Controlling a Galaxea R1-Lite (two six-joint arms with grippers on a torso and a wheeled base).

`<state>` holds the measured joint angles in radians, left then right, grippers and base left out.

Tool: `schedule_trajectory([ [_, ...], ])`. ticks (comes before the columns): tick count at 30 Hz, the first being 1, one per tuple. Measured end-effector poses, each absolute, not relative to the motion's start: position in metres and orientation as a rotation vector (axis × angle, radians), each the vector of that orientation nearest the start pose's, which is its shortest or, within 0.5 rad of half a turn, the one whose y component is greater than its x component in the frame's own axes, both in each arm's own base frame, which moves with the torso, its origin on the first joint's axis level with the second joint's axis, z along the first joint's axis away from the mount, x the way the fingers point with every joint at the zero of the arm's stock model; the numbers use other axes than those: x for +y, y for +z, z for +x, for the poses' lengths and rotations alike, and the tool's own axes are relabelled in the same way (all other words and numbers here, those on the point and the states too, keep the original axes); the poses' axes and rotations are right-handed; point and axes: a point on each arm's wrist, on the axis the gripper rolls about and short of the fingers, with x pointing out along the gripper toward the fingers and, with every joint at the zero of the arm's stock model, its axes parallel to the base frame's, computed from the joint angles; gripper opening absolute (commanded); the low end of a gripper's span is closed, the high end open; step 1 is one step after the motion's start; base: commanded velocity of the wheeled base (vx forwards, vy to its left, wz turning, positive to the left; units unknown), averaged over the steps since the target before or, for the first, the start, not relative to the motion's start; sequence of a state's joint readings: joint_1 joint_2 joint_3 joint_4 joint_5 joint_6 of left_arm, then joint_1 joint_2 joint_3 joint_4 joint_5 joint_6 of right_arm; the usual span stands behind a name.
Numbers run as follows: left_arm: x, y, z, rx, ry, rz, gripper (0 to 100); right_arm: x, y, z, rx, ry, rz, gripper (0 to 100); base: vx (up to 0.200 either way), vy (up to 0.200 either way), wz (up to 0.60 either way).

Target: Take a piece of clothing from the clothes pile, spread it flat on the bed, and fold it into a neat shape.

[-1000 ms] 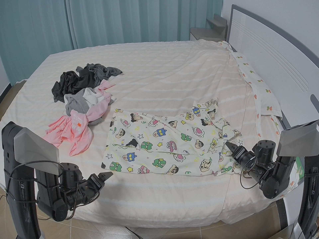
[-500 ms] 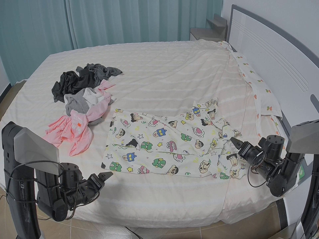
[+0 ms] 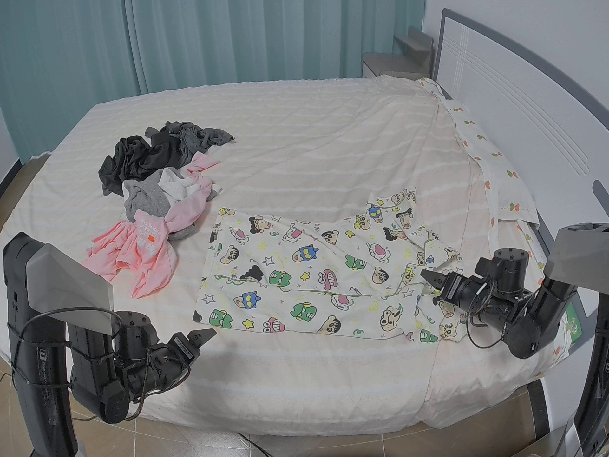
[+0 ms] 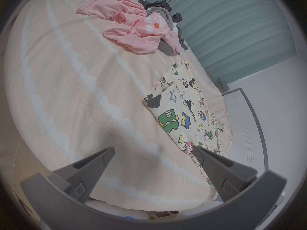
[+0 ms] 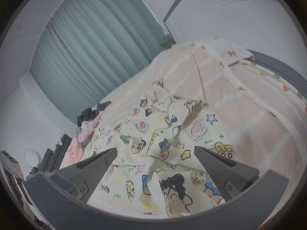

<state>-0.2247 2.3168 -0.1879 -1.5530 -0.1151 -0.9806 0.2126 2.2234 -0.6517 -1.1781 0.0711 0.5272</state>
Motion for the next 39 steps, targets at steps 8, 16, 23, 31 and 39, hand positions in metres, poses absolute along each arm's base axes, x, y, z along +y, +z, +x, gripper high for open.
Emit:
schedule_trajectory([
  [8,-0.062,-0.025,0.253,0.686,-0.008,-0.898,100,0.087,0.035,0.379,0.549,0.229,0.48,100,0.0,0.0,0.0],
  [16,-0.064,-0.027,0.254,0.685,0.002,-0.888,100,0.096,0.016,0.388,0.584,0.27,0.401,0,0.0,0.0,0.0],
  [23,-0.065,-0.028,0.254,0.687,0.003,-0.887,100,0.097,0.01,0.396,0.561,0.236,0.374,0,0.0,0.0,0.0],
  [31,-0.064,-0.028,0.253,0.689,0.005,-0.887,100,0.097,0.024,0.399,0.468,0.226,0.373,0,0.0,0.0,0.0],
  [39,-0.064,-0.028,0.253,0.689,0.005,-0.887,100,0.098,0.046,0.393,0.376,0.251,0.381,0,0.0,0.0,0.0],
])
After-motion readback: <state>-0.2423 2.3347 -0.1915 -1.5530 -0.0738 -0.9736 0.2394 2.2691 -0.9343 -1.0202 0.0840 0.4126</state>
